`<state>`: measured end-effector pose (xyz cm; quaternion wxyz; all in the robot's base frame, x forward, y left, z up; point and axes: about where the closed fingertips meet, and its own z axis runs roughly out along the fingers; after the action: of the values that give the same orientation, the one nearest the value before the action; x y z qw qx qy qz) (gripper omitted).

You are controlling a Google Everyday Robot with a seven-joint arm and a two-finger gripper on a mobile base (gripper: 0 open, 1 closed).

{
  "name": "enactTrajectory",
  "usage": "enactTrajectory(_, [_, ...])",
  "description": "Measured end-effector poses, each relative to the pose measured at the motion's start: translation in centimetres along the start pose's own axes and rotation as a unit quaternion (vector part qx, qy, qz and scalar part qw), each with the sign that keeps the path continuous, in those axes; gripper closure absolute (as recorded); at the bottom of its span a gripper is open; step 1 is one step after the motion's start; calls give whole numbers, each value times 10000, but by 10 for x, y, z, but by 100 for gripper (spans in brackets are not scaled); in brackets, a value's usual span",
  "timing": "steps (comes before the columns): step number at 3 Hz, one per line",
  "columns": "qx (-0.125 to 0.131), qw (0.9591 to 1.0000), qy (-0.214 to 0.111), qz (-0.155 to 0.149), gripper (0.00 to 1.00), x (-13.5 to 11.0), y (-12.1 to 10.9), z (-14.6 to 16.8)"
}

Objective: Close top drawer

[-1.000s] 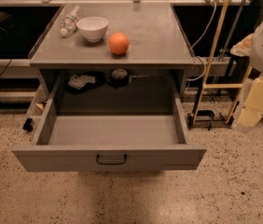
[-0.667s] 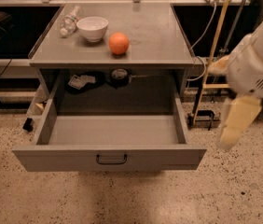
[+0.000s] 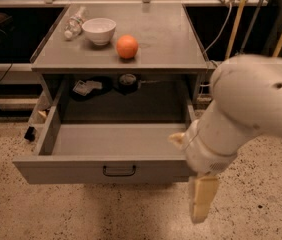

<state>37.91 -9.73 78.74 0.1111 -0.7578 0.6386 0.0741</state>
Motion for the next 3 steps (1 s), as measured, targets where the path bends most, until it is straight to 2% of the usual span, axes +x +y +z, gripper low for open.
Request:
enactTrajectory(1, [-241, 9993, -25, 270, 0, 4, 28, 77])
enactTrajectory(2, [-560, 9928, -120, 1051, 0, 22, 51, 167])
enactTrajectory(3, [-605, 9831, -178, 1720, 0, 40, 27, 238])
